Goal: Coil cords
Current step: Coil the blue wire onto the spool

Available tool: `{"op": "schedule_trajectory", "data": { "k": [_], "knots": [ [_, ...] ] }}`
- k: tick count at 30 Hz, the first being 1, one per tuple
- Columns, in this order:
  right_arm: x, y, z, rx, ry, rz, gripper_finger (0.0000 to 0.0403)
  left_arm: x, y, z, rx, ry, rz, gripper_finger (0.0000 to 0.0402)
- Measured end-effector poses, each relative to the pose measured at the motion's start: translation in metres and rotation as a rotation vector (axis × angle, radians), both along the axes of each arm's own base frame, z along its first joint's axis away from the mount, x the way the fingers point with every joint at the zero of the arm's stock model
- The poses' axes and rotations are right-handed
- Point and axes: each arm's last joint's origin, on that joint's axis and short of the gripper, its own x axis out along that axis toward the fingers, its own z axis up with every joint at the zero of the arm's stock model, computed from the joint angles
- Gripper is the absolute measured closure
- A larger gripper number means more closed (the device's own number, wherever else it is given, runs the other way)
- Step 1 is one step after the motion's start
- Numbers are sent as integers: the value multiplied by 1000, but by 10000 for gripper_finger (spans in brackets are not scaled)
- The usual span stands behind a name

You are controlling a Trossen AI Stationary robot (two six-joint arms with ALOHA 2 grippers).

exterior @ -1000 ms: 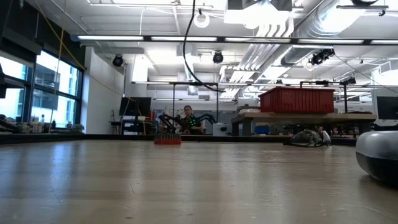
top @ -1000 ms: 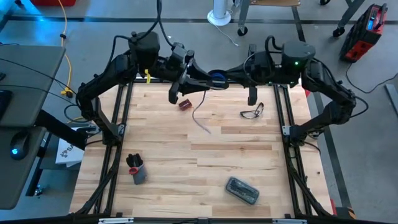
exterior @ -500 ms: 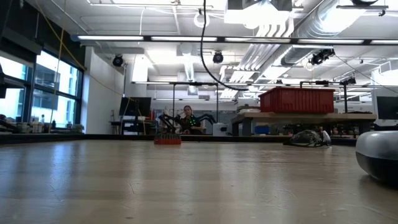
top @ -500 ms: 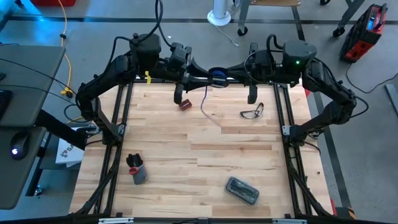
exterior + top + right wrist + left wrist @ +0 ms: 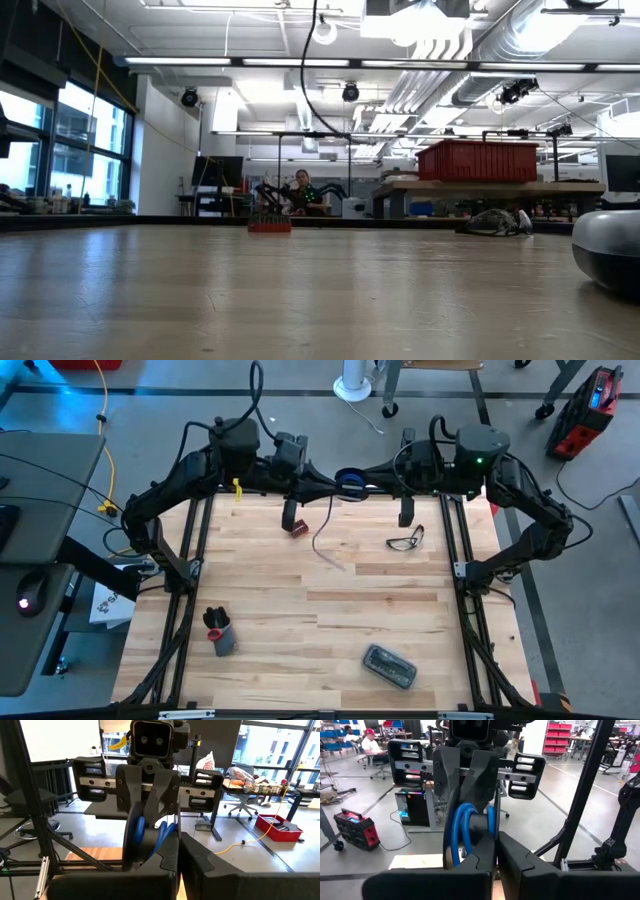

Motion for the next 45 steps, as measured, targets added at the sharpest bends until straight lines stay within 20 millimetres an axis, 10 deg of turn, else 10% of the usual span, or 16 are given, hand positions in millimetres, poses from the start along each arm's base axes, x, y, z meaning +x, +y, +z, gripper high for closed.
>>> {"op": "schedule_trajectory", "data": {
  "k": [9,23,30,45],
  "knots": [
    [0,-2,0,-23,3,-74,385,-3,2,0,-4,16,45,400],
    [-34,-8,15,14,-74,-252,190,-43,7,33,-169,-144,0,401],
    [12,-13,-10,111,-105,31,197,-58,7,68,-323,-434,-200,401],
    [92,15,-33,144,-303,249,199,-57,9,70,-336,-465,-196,401]
  ]
}}
